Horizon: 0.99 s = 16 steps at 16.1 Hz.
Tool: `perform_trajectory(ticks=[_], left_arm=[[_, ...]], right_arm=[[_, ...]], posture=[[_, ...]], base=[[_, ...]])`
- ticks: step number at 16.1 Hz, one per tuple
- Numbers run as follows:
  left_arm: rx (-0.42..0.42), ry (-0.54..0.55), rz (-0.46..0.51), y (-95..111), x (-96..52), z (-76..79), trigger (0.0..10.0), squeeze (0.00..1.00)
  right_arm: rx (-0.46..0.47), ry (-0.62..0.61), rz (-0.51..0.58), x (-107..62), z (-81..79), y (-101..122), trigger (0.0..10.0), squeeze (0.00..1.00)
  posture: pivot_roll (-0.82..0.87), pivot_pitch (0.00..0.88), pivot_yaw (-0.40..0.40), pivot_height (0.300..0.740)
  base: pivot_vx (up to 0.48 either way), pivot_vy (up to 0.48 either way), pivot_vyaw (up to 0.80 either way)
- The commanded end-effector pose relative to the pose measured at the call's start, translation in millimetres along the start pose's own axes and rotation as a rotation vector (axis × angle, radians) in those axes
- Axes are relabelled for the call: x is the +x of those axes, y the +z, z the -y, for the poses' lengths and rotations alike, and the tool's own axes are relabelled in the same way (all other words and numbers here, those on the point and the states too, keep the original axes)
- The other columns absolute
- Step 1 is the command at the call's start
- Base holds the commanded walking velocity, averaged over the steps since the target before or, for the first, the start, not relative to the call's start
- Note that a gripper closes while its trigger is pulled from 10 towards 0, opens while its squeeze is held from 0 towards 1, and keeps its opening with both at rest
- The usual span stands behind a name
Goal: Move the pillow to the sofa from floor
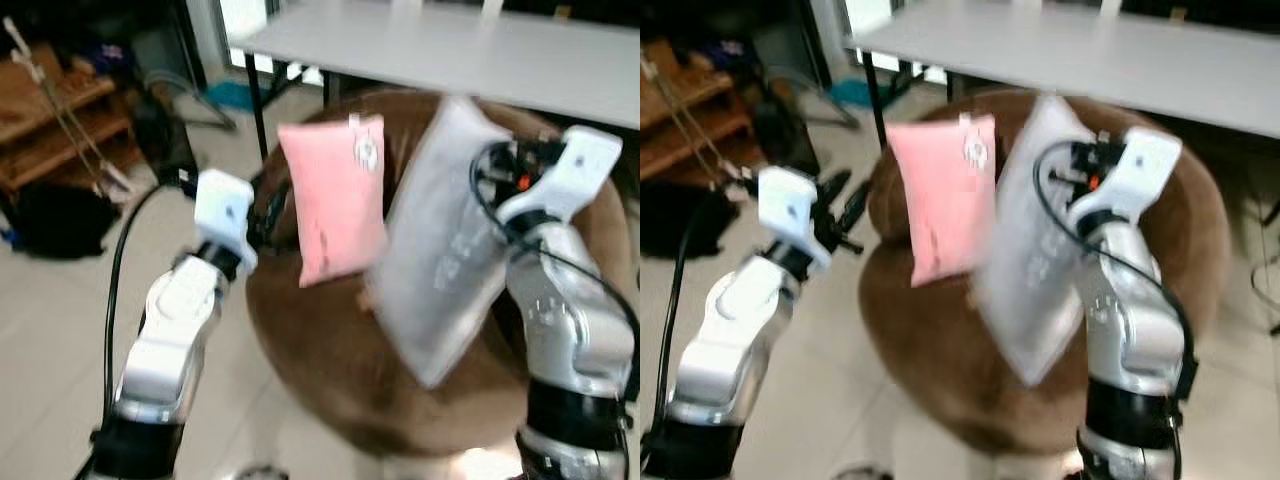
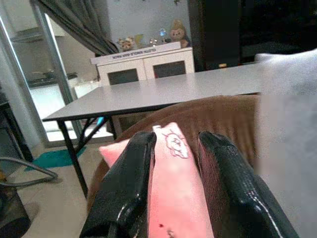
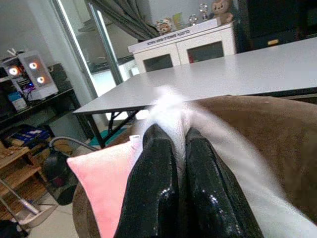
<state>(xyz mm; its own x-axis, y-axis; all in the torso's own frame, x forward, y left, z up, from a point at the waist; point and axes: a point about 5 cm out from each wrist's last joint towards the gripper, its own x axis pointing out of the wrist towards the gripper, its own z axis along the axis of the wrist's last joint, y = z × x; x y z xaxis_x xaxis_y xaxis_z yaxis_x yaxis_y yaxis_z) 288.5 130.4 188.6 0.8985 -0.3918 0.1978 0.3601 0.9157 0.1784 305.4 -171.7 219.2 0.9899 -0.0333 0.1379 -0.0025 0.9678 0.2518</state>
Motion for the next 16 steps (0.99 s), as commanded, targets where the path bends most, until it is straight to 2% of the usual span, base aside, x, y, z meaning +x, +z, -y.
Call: perform_trajectory(ticks=[1,5,8,9,11,13,14,16], left_arm=[[0.019,0.021,-0.007,-0.6,-3.4,-7.2,10.0,0.0],[0.014,0.045,-0.034,-4.2,-7.7,-9.8,10.0,0.0],[0.017,-0.035,-0.061,-7.5,-13.6,-1.1,10.0,0.0],[0.015,-0.068,-0.068,-8.4,-16.2,2.5,10.0,0.0],[0.057,-0.101,-0.143,-19.4,-20.8,4.8,10.0,0.0],[0.052,-0.124,-0.16,-20.9,-26.6,6.7,10.0,0.0],[0.053,-0.134,-0.192,-23.0,-35.9,5.3,10.0,0.0],[0.058,-0.135,-0.232,-23.9,-49.4,4.0,10.0,0.0]], right_arm=[[0.008,0.086,0.022,1.4,-15.7,4.6,10.0,0.0],[-0.006,0.162,-0.01,4.4,-19.9,1.3,10.0,0.0],[-0.039,0.142,-0.033,8.3,-16.8,1.4,10.0,0.0],[-0.035,0.153,-0.023,8.5,-18.3,5.5,10.0,0.0],[0.016,0.187,-0.027,13.6,-23.7,6.8,10.0,0.0],[0.049,0.216,-0.095,21.0,-27.8,-12.5,10.0,0.0],[0.08,0.165,-0.178,31.9,-22.9,-43.2,10.0,0.0],[0.107,0.064,-0.236,45.5,-9.9,-67.1,10.0,0.0]], posture=[[-0.04,0.027,0.022,0.74],[-0.04,0.039,0.012,0.74],[-0.03,0.051,0.005,0.74],[-0.04,0.053,0.005,0.74],[-0.04,0.064,0.007,0.74],[-0.03,0.088,0.001,0.74],[-0.01,0.13,-0.01,0.74],[0.01,0.174,-0.02,0.74]], base=[[0.296,0.0,0.0],[0.148,0.0,0.0],[0.0,0.0,0.0],[0.0,0.0,0.0],[0.0,0.0,0.0],[0.0,0.0,0.0],[0.0,0.0,0.0],[0.0,0.0,0.0]])
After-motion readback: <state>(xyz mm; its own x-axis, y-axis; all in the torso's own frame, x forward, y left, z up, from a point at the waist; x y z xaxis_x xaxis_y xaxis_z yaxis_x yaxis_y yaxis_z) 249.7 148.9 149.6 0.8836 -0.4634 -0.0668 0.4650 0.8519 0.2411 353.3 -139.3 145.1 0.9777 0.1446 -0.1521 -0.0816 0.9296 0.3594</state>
